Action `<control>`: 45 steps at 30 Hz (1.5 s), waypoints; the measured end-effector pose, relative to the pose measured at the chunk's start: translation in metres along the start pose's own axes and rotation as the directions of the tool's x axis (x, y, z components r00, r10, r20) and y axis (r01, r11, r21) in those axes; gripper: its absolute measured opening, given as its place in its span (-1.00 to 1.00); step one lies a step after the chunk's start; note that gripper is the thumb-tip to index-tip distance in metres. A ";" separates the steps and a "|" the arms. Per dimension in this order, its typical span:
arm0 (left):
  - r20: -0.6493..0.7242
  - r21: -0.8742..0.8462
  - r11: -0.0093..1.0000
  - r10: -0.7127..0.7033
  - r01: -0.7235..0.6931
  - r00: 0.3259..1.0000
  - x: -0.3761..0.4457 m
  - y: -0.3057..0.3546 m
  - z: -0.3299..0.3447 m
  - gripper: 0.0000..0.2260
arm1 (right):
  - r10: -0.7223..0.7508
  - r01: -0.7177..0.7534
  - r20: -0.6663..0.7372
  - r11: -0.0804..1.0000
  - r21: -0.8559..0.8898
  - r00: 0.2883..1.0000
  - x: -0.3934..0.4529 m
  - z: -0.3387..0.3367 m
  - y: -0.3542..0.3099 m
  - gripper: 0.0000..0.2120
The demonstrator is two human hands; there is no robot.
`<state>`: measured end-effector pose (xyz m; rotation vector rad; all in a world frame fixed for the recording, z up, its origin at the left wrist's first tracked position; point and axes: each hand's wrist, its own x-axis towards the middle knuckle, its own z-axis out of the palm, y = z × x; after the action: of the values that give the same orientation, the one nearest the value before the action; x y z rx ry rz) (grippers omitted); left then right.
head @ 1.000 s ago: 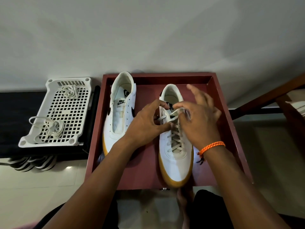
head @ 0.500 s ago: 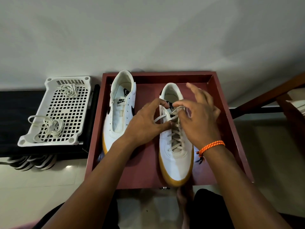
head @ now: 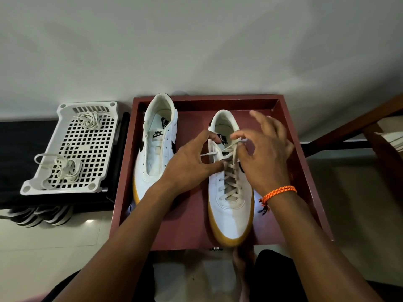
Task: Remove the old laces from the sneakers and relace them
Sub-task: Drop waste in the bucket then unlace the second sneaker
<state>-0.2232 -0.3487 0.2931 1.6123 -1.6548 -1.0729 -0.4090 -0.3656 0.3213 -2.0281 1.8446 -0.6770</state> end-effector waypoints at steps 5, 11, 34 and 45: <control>-0.006 0.002 1.000 -0.007 0.007 1.000 -0.002 0.004 -0.001 -0.58 | -0.074 0.081 0.082 0.992 -0.092 0.994 -0.008 0.015 -0.010 -0.91; -0.011 0.049 0.999 0.000 0.001 1.000 -0.003 0.007 -0.001 -0.57 | -0.022 0.021 -0.088 1.000 -0.018 0.996 -0.002 0.004 -0.003 -0.91; -0.096 0.357 0.927 0.162 -0.118 0.982 0.001 0.010 0.021 -0.69 | 0.317 -0.252 -0.371 0.944 0.214 0.873 0.013 -0.030 0.033 -0.79; -0.187 0.290 0.952 0.160 -0.101 0.969 0.013 0.012 0.034 -0.92 | -0.116 0.032 0.318 0.966 0.257 0.941 0.002 -0.005 0.029 -0.41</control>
<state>-0.2600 -0.3576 0.2844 1.6943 -1.8003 -0.6007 -0.4364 -0.3701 0.3106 -1.9169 1.4230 -0.5169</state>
